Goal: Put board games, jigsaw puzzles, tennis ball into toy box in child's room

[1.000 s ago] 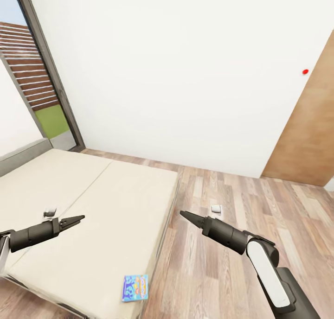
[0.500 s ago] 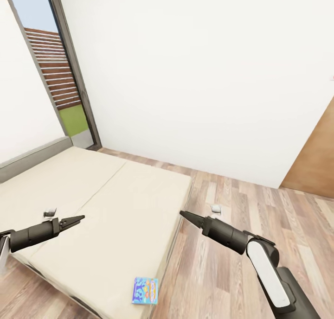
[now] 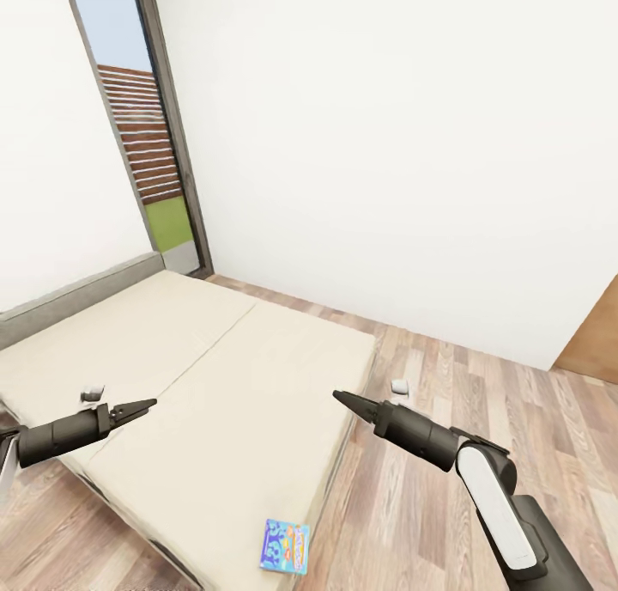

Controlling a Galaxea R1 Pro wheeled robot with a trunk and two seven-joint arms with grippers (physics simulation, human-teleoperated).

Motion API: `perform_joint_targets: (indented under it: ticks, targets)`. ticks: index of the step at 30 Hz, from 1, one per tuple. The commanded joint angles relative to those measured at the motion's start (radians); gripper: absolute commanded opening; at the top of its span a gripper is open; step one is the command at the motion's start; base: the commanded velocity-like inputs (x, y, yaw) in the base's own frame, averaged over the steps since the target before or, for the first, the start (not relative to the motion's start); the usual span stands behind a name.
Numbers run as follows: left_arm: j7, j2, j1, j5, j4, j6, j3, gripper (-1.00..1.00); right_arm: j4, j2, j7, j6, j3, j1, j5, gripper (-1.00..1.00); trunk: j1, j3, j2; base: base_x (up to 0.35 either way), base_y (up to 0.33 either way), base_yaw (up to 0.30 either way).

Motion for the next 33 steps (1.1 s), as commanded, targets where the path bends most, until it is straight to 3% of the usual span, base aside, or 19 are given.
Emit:
perform_joint_targets:
  ticks: [1, 14, 20, 33]
  targets:
    - [-0.007, -0.001, -0.001, -0.005, 0.0, 0.01, 0.001, 1.0, 0.0, -0.001, -0.002, 0.006, 0.0, -0.001, -0.006, 1.0, 0.001, -0.001, -0.002, 0.001, 0.0, 0.178]
    - [-0.007, -0.002, -0.001, -0.004, 0.0, -0.014, 0.001, 1.0, 0.0, -0.001, -0.002, 0.006, 0.0, -0.001, -0.006, 1.0, 0.001, 0.017, -0.002, 0.0, 0.0, 0.175]
    - [-0.007, -0.015, -0.001, -0.006, 0.0, -0.026, 0.001, 1.0, 0.0, 0.0, -0.002, 0.007, -0.001, -0.001, -0.006, 1.0, 0.001, 0.025, -0.002, 0.0, -0.066, 0.166]
    - [-0.007, -0.017, -0.001, -0.006, 0.0, -0.028, 0.001, 1.0, 0.0, 0.001, -0.011, 0.006, -0.006, -0.001, -0.006, 1.0, 0.001, 0.027, -0.002, 0.0, -0.073, 0.026]
